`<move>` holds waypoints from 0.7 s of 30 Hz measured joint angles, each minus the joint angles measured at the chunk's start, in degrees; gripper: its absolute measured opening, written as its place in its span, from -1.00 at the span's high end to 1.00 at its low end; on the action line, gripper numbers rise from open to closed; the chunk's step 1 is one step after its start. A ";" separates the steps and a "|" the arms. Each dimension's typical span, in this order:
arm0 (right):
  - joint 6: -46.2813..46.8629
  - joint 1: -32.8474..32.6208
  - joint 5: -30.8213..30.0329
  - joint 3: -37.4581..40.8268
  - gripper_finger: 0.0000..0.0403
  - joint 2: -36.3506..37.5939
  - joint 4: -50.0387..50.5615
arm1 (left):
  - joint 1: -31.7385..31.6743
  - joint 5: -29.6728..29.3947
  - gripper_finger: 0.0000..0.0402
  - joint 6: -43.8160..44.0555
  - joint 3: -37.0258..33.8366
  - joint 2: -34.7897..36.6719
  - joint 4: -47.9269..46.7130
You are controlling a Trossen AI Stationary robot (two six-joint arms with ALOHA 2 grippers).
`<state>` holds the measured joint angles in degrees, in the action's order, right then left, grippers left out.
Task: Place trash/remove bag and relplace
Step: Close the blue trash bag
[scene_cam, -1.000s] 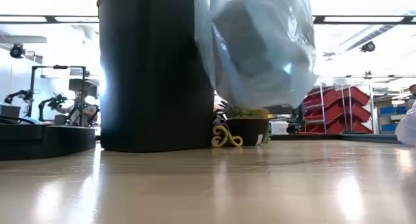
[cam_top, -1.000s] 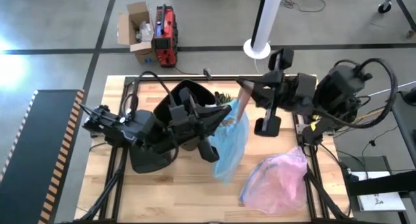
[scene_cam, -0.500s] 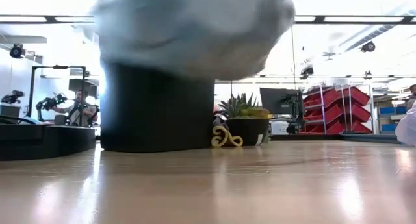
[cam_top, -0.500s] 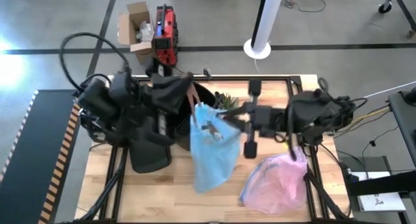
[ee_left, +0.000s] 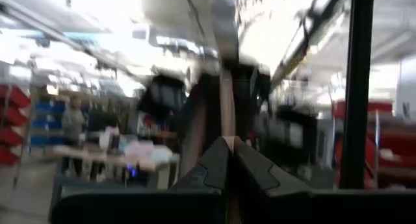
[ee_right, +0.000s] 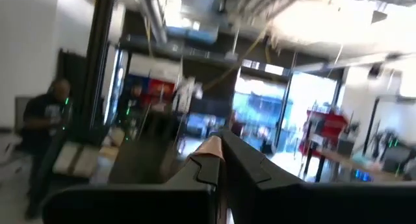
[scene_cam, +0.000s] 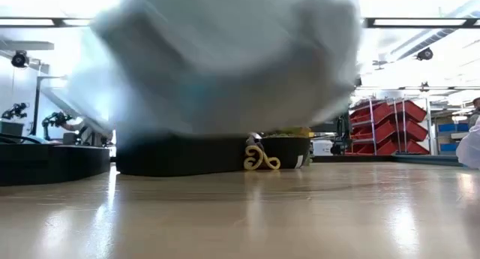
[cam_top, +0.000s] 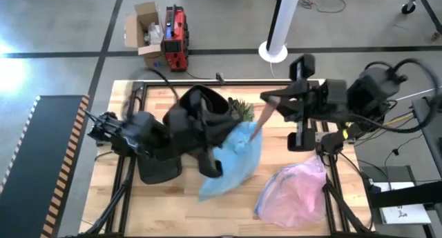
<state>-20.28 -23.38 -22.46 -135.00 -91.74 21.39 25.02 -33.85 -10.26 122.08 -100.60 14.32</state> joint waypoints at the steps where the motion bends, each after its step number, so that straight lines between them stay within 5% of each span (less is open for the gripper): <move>1: 1.15 0.00 0.00 0.00 1.00 0.03 1.69 | 0.00 -0.03 1.00 -1.12 1.26 0.10 0.82; 9: 6.21 -0.42 1.94 0.13 1.00 -2.33 9.78 | 0.11 2.98 1.00 -4.34 10.32 0.77 -3.39; 21: 3.87 -0.80 5.09 0.12 1.00 -1.78 -0.98 | -0.37 -0.33 1.00 2.08 1.27 -0.15 -5.48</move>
<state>-16.41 -24.18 -17.36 -134.88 -93.52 20.41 24.64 -34.18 -8.17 123.35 -100.75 8.84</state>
